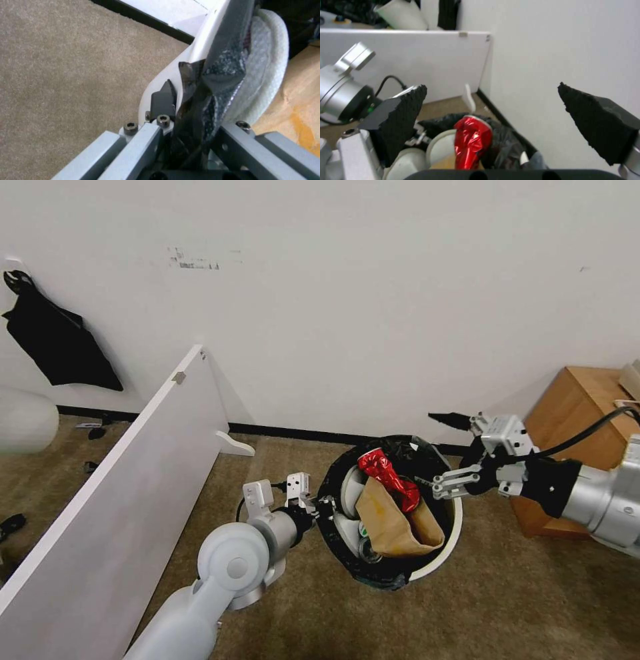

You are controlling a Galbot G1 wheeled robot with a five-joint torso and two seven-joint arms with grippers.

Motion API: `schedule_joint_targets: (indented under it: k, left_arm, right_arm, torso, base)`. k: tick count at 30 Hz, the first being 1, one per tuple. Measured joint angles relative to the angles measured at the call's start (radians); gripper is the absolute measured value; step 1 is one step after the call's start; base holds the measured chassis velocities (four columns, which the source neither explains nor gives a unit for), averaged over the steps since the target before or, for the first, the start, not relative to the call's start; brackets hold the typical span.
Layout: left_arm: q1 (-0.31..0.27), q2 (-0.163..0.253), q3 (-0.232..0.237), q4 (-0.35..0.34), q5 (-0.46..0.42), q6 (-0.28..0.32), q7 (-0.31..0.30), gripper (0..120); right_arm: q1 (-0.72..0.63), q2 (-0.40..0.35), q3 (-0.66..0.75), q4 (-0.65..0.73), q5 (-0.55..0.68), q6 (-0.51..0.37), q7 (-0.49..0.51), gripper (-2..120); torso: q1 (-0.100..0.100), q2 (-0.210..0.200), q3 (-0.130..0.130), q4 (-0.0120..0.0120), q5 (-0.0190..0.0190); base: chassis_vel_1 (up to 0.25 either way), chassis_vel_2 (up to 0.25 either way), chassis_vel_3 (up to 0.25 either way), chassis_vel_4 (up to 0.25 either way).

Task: Pick up the trash bin, then pick up the garbage from the floor and place it into the trash bin.

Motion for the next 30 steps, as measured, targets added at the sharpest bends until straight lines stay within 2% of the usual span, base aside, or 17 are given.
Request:
schedule_joint_targets:
  k: [4, 11, 14, 17, 22, 25, 28, 30]
  left_arm:
    - [0.01, 0.016, -0.006, -0.018, -0.011, -0.004, -0.003, 1]
    - [0.019, 0.025, -0.011, -0.039, -0.018, -0.006, -0.007, 1]
    - [0.021, 0.026, -0.011, -0.041, -0.018, -0.006, -0.007, 1]
    - [0.027, 0.027, -0.015, -0.049, -0.019, -0.007, -0.01, 1]
    - [0.028, 0.025, -0.016, -0.052, -0.019, -0.007, -0.016, 1]
    - [0.033, 0.024, -0.021, -0.058, -0.017, -0.007, -0.021, 1]
    - [0.036, 0.026, -0.025, -0.06, -0.015, -0.007, -0.022, 1]
    - [0.037, 0.026, -0.031, -0.064, -0.014, -0.007, -0.023, 1]
  right_arm:
    - [-0.012, 0.079, 0.055, 0.035, -0.036, 0.046, 0.014, 100]
    - [-0.038, 0.175, 0.099, 0.062, -0.088, 0.076, 0.023, 100]
    - [-0.039, 0.19, 0.103, 0.063, -0.096, 0.08, 0.024, 100]
    - [-0.054, 0.268, 0.142, 0.063, -0.137, 0.102, 0.018, 100]
    - [-0.06, 0.341, 0.164, 0.063, -0.191, 0.116, -0.009, 100]
    - [-0.067, 0.434, 0.166, 0.063, -0.238, 0.127, -0.027, 100]
    - [-0.077, 0.477, 0.166, 0.063, -0.264, 0.137, -0.035, 100]
    - [-0.087, 0.546, 0.158, 0.062, -0.321, 0.156, -0.055, 100]
  torso:
    - [0.0, 0.0, 0.0, 0.0001, 0.0]
    - [0.0, 0.0, 0.0, -0.0001, -0.0001]
    - [0.0, 0.0, 0.0, 0.0002, 0.0]
    - [0.0, 0.0, 0.0, 0.0, 0.0]
    - [0.0, 0.0, 0.0, 0.0001, -0.0001]
    - [0.0, 0.0, 0.0, 0.0, 0.0]
    - [0.0, 0.0, 0.0, -0.0001, 0.0]
    - [0.0, 0.0, 0.0, 0.0, 0.0]
  base:
    - [0.0, 0.0, 0.0, 0.0]
    - [0.0, 0.0, 0.0, 0.0]
    - [0.0, 0.0, 0.0, 0.0]
    - [0.0, 0.0, 0.0, 0.0]
    - [0.0, 0.0, 0.0, 0.0]
    - [0.0, 0.0, 0.0, 0.0]
    - [0.0, 0.0, 0.0, 0.0]
    - [0.0, 0.0, 0.0, 0.0]
